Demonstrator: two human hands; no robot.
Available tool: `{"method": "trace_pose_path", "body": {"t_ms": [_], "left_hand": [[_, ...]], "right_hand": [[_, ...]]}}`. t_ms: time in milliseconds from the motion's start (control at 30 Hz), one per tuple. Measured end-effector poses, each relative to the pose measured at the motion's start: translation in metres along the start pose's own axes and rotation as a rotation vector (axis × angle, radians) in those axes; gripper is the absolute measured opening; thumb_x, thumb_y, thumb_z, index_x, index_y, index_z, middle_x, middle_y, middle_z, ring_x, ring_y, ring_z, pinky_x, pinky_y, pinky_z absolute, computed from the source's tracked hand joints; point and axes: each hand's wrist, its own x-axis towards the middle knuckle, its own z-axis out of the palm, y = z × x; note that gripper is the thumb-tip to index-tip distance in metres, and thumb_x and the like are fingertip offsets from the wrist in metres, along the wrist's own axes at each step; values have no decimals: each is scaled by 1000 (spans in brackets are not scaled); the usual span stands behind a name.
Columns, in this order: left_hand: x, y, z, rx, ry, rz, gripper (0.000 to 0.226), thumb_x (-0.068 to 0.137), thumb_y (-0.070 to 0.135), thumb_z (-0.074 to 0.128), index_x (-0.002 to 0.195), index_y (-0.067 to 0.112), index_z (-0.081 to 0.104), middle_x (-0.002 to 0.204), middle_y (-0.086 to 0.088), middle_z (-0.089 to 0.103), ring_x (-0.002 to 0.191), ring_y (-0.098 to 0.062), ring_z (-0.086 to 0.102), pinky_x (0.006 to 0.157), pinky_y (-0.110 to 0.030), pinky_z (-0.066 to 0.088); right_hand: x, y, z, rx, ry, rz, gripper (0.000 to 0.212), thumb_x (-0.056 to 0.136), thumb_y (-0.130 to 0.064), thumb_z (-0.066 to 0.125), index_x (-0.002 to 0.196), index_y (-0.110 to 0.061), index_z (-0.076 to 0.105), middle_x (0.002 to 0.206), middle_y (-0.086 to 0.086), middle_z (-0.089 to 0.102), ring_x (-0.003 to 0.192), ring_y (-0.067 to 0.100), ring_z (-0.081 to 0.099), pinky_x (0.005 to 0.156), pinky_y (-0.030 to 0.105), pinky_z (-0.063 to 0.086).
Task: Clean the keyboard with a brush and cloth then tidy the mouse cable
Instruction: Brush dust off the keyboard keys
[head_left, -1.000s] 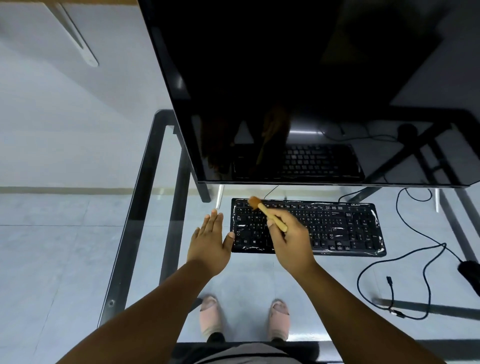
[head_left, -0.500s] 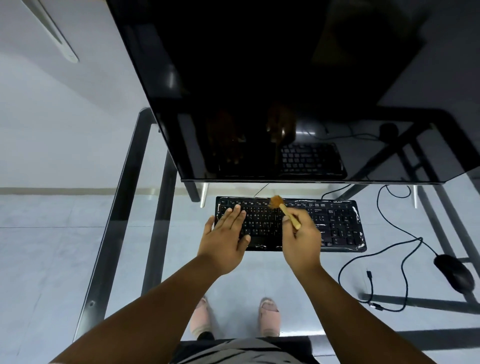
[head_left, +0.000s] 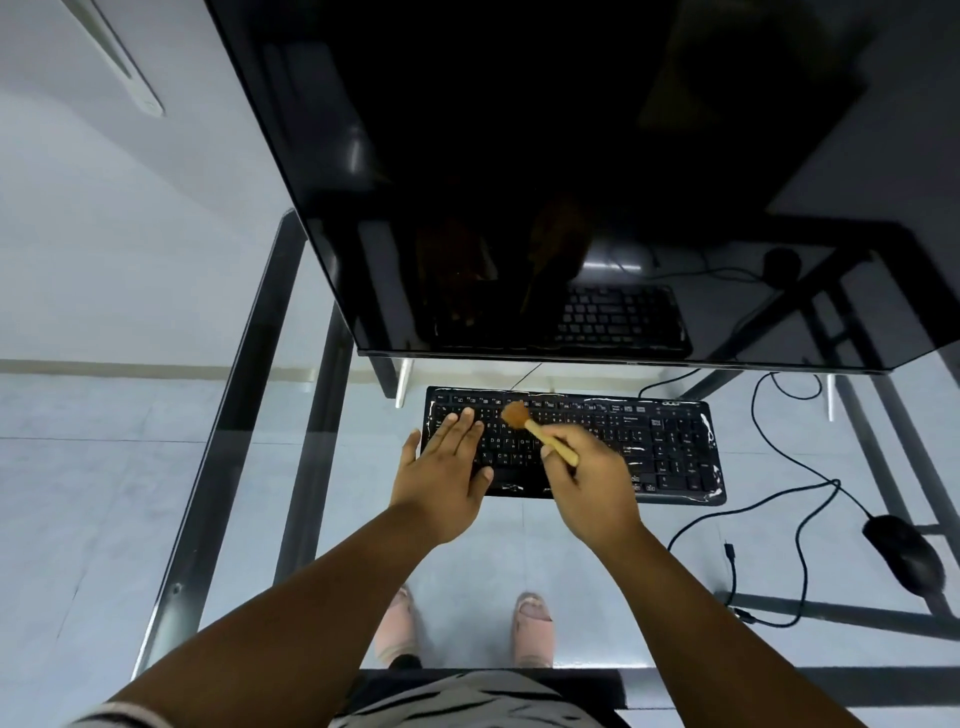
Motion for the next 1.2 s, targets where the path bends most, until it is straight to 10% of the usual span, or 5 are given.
{"method": "trace_pose_path", "body": {"t_ms": [467,967,1200], "left_hand": [[12,45,10,13,43,4,76,85,56,0,153,22,3,162,7,-4,148,-11,-9,118,-41,-5],[22,73,17,58,133,-90,74,87,54,10,149,17,26,157,-4,26,144,-23,24,119,-44,12],[32,93,27,-19,56,42,66,97,50,23,154,22,3,161,6,-9,148,-13,-9,120,-37,1]], "right_hand": [[-4,32,-27,15,252,148,21,94,-19,55,113,-16,63,82,-1,66,67,17,58,60,27,44],[-3,56,-55,61,83,111,15,93,-19,55,105,-22,63,67,-8,58,54,8,49,52,25,37],[-1,66,-72,107,143,111,15,93,-21,56,105,-25,63,66,-11,58,55,9,51,52,26,42]]}}
